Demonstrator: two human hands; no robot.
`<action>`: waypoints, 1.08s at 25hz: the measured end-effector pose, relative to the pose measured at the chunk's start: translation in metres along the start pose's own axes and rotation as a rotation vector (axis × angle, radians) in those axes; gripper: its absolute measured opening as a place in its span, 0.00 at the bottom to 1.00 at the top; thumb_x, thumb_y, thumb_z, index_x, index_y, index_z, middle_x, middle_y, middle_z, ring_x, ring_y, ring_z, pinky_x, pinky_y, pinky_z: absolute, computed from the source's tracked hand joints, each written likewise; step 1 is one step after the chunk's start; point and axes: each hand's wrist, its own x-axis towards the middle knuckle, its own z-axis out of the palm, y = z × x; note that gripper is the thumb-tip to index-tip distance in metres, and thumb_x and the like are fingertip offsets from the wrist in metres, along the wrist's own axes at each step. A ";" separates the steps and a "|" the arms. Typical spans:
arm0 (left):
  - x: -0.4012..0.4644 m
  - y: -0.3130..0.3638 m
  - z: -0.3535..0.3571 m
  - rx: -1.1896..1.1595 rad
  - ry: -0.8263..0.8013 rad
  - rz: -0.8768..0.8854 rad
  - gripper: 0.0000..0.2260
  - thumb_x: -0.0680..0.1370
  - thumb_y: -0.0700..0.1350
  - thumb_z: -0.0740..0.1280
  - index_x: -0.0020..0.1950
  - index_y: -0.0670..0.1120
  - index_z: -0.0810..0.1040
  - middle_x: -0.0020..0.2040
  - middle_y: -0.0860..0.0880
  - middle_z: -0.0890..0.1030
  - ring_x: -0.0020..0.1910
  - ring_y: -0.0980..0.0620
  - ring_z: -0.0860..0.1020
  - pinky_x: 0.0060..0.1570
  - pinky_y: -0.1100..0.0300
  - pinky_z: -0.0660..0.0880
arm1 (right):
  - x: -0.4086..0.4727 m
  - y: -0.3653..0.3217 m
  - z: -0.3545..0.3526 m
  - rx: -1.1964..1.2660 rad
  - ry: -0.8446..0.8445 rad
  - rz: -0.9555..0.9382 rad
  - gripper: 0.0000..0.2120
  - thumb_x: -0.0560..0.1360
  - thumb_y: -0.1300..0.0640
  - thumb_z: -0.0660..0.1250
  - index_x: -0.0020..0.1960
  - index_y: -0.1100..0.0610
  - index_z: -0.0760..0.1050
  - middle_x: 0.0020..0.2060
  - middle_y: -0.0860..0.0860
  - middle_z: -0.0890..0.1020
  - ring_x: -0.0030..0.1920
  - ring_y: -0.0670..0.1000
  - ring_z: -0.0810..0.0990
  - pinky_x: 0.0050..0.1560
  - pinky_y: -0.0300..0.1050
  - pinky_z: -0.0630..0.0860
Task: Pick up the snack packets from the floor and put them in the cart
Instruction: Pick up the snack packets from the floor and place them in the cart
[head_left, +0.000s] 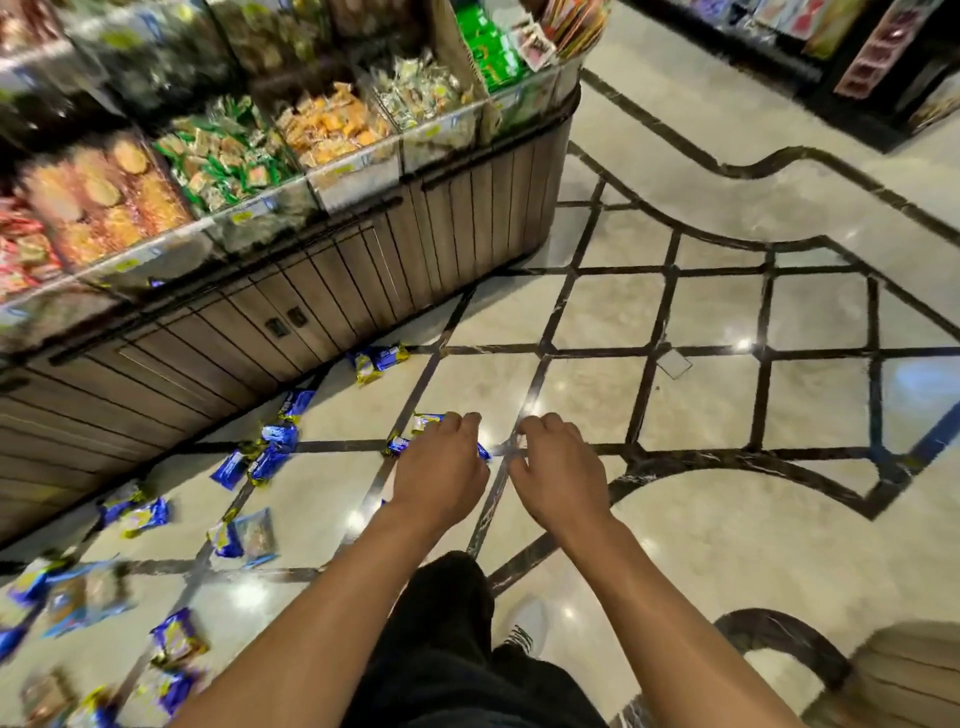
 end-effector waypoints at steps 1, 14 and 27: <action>0.009 0.002 -0.001 -0.004 0.002 -0.022 0.21 0.79 0.48 0.61 0.72 0.49 0.66 0.64 0.48 0.73 0.61 0.45 0.74 0.51 0.51 0.73 | 0.009 0.004 -0.004 -0.003 -0.012 -0.019 0.14 0.78 0.52 0.60 0.63 0.53 0.73 0.55 0.52 0.76 0.57 0.55 0.74 0.48 0.48 0.72; 0.158 -0.049 -0.024 -0.255 0.153 -0.507 0.22 0.79 0.48 0.62 0.74 0.50 0.66 0.67 0.49 0.72 0.63 0.46 0.72 0.55 0.51 0.74 | 0.241 -0.034 -0.036 -0.181 -0.187 -0.489 0.17 0.78 0.52 0.60 0.66 0.53 0.71 0.60 0.52 0.75 0.61 0.55 0.72 0.55 0.49 0.72; 0.213 -0.073 -0.056 -0.427 0.256 -1.062 0.23 0.79 0.48 0.62 0.74 0.49 0.65 0.67 0.46 0.72 0.64 0.43 0.71 0.57 0.48 0.73 | 0.386 -0.108 -0.033 -0.233 -0.386 -1.024 0.16 0.78 0.51 0.62 0.64 0.54 0.73 0.58 0.52 0.76 0.61 0.56 0.73 0.54 0.51 0.74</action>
